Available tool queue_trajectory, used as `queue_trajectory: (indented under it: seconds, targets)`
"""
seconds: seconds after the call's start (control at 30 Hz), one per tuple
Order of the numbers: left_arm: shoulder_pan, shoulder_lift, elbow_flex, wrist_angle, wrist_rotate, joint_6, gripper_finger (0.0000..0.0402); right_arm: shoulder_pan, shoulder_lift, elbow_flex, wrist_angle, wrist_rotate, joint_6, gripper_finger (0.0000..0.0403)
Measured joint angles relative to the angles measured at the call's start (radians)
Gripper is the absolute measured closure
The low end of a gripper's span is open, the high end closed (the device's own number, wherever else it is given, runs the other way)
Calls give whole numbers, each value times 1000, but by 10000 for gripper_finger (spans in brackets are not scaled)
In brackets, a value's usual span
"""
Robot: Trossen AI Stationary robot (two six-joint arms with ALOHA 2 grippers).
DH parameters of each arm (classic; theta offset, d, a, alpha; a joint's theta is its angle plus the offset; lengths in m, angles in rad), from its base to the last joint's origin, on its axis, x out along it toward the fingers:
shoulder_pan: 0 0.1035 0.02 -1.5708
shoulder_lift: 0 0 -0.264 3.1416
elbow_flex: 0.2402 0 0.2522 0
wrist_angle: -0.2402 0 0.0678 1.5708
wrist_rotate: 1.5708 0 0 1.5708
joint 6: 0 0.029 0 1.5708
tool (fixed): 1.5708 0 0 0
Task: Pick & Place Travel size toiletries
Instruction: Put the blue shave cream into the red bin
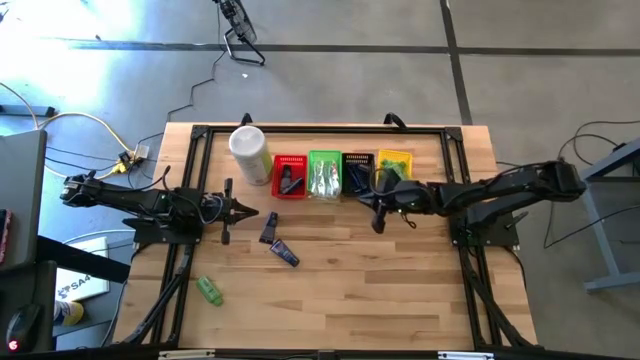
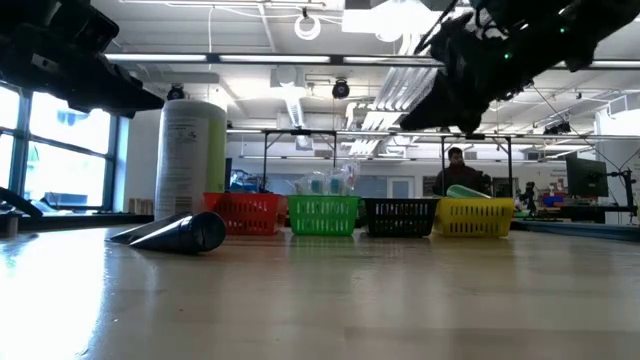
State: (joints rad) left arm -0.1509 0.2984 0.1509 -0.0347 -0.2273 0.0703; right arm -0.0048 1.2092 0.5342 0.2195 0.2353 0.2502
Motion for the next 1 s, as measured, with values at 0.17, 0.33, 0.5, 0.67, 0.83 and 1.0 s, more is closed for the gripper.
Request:
queue_trajectory:
  seconds: [0.17,0.33,0.5,0.67,0.83,1.0]
  targets:
    - [0,0,0,1,-1,-1,394,40,-94,1,-45,1,-20,401]
    - [0,0,0,1,-3,-3,394,66,-189,0,-125,35,-21,401]
    - [0,0,0,-1,-3,-22,394,81,-278,2,-214,35,-20,401]
    - [0,0,0,-6,-3,-48,394,84,-353,2,-286,35,-35,401]
    - [0,0,0,-6,-3,-53,394,84,-413,2,-350,33,-46,401]
    - [0,0,0,-6,-9,-53,394,84,-466,2,-415,31,-46,401]
